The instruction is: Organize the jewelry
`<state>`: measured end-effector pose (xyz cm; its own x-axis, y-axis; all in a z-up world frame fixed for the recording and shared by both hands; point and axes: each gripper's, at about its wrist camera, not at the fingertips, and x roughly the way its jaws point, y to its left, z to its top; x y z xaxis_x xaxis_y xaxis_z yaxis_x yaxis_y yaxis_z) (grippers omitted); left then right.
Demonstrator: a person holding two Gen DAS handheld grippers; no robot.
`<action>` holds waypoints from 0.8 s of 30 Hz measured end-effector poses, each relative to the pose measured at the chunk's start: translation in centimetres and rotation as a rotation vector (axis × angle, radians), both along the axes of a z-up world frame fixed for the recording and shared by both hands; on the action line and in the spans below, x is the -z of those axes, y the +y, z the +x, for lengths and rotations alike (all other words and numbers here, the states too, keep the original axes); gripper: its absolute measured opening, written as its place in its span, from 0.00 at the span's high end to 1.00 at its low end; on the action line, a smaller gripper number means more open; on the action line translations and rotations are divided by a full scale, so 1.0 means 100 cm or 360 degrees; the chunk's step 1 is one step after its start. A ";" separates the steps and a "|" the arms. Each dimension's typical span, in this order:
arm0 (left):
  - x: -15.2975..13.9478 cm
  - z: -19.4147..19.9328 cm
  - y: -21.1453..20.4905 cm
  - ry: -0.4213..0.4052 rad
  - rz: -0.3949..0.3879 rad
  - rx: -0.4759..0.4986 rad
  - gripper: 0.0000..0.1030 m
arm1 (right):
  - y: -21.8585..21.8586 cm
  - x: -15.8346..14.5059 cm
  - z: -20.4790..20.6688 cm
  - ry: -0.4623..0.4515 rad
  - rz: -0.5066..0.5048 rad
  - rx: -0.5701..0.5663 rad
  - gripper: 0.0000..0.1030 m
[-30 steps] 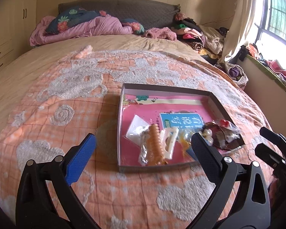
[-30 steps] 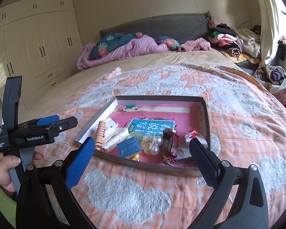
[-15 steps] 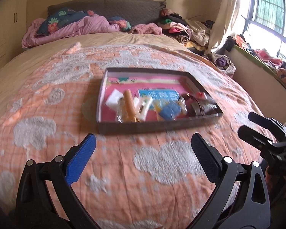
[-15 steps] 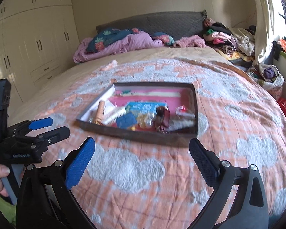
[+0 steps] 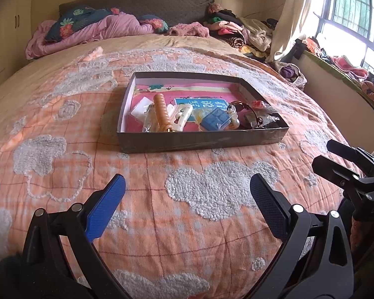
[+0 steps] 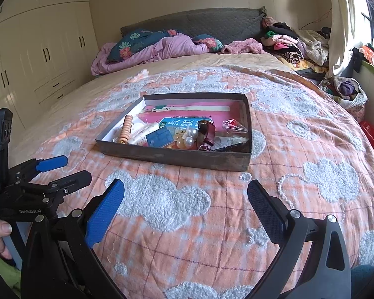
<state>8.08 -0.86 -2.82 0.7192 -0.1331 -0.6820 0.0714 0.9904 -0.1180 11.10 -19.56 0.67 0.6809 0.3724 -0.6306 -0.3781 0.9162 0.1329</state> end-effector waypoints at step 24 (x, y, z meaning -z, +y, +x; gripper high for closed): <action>-0.002 -0.001 0.002 -0.0009 -0.0006 -0.0004 0.09 | 0.001 0.002 0.000 0.0010 0.0004 0.0003 0.04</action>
